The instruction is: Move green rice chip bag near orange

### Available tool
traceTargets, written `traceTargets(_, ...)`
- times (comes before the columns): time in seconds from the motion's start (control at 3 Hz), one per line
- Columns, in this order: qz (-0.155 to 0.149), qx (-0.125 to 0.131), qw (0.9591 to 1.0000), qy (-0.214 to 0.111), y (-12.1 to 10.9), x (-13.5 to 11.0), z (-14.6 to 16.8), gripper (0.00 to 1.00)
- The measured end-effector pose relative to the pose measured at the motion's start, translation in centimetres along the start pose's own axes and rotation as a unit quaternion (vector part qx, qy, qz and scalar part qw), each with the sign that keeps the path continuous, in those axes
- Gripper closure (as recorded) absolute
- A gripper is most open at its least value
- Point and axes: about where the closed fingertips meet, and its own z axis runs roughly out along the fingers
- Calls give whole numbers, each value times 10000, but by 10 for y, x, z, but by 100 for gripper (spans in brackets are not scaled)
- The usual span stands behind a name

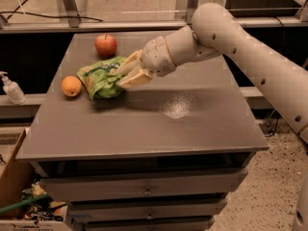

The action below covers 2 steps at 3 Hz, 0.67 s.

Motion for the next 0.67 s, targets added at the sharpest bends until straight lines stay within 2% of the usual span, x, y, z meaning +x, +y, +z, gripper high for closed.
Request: traceTargets(0.67,70,-16,9998,196,-1,14,-1,36)
